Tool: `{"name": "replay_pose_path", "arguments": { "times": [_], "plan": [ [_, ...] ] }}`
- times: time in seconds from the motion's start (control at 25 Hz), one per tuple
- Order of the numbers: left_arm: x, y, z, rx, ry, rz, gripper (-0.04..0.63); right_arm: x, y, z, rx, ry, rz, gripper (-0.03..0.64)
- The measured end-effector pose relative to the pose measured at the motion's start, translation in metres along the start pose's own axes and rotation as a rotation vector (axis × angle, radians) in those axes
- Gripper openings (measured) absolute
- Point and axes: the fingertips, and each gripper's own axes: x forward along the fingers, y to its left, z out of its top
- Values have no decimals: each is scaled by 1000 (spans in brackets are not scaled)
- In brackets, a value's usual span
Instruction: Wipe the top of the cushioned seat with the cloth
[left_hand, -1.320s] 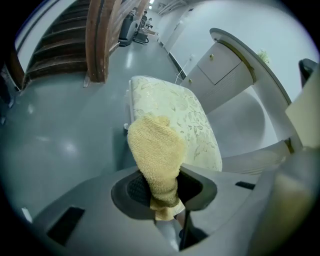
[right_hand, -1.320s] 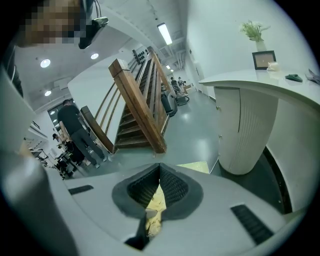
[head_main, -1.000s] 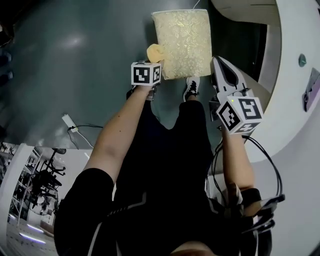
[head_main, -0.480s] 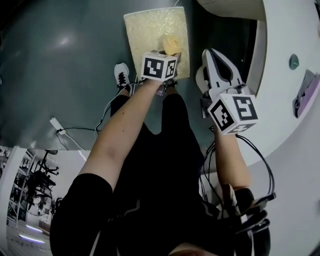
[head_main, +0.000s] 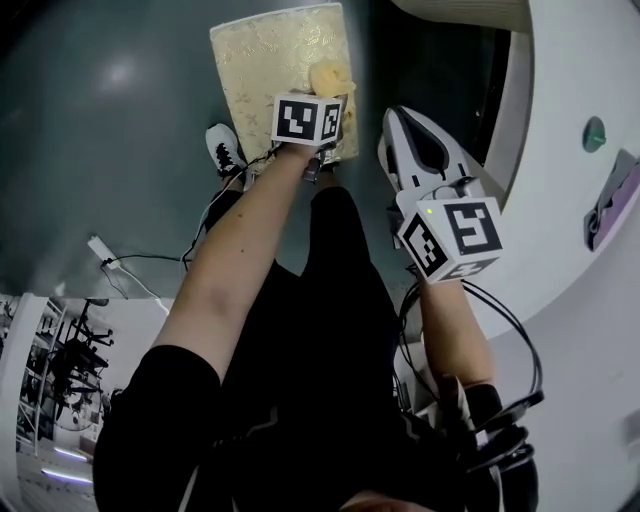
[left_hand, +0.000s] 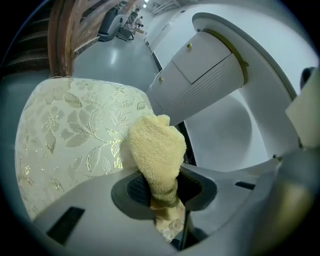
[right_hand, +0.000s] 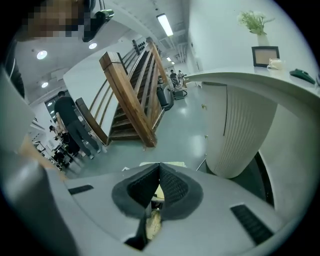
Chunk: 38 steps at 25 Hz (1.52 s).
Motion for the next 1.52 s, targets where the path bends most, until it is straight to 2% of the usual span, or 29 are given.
{"name": "replay_pose_path", "arguments": {
  "times": [0.16, 0.4, 0.72, 0.88, 1.12, 1.28, 1.4, 1.52],
  "plan": [
    [-4, 5, -2, -20, 6, 15, 101, 3, 1, 0, 26, -6, 8, 6],
    [-31, 41, -11, -33, 12, 26, 101, 16, 24, 10, 11, 0, 32, 6],
    [-80, 93, -26, -98, -13, 48, 100, 27, 66, 21, -47, 1, 53, 6],
    [-88, 110, -30, -111, 5, 60, 100, 33, 79, 23, -57, -2, 65, 6],
    [-113, 140, -40, -144, 18, 107, 100, 35, 94, 26, -56, -5, 62, 6],
    [-136, 174, -46, -192, 30, 182, 101, 33, 101, 31, -48, -23, 62, 6],
    [-154, 177, -36, -170, 8, 184, 101, 28, 104, 32, -38, -35, 69, 6],
    [-155, 147, -16, -94, -11, 136, 101, 21, 99, 33, -19, -41, 69, 6]
  ]
}}
